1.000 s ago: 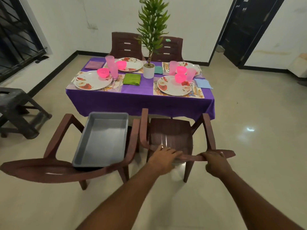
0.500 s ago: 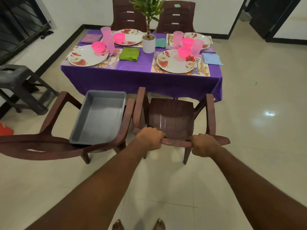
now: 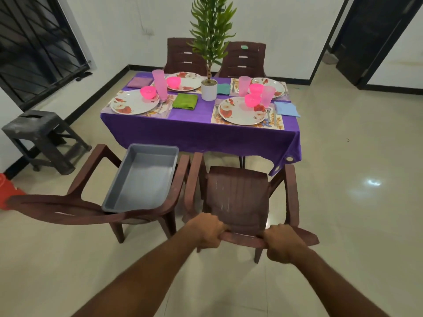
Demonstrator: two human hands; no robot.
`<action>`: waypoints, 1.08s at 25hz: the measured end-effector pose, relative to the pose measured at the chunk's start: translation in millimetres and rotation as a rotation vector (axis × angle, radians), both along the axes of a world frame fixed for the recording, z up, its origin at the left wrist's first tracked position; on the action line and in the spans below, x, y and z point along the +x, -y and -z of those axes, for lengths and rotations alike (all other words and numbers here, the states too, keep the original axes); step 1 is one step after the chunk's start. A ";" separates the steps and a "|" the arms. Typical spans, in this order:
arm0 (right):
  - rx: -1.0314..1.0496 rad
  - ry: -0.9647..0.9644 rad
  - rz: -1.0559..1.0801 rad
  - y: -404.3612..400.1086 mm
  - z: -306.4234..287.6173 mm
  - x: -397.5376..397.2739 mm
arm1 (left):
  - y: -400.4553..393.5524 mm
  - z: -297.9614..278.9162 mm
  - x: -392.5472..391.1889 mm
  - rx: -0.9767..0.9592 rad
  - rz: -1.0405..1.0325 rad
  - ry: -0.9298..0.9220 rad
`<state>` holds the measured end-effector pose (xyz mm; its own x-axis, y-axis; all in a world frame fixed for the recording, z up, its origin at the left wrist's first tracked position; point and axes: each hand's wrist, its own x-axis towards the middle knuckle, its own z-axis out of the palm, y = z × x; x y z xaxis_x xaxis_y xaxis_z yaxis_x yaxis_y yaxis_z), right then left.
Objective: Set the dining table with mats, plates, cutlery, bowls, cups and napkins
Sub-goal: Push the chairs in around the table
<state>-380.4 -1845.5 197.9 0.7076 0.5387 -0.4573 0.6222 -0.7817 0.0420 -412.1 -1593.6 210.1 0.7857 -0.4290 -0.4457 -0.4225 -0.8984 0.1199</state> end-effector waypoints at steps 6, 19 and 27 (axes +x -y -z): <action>0.077 0.001 0.066 11.3 8.0 -5.1 | 3.3 1.5 -10.0 -0.058 -0.041 0.051; 0.119 0.025 0.103 14.9 24.0 45.0 | 2.3 17.3 42.2 -0.036 -0.091 -0.008; 0.111 -0.125 0.037 -2.3 -0.4 41.9 | -37.0 15.7 12.3 -0.162 -0.151 0.136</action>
<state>-338.5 -1843.2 198.3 0.6696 0.5654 -0.4816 0.5878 -0.7998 -0.1218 -399.8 -1556.6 194.4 0.8942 -0.3598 -0.2663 -0.3075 -0.9261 0.2184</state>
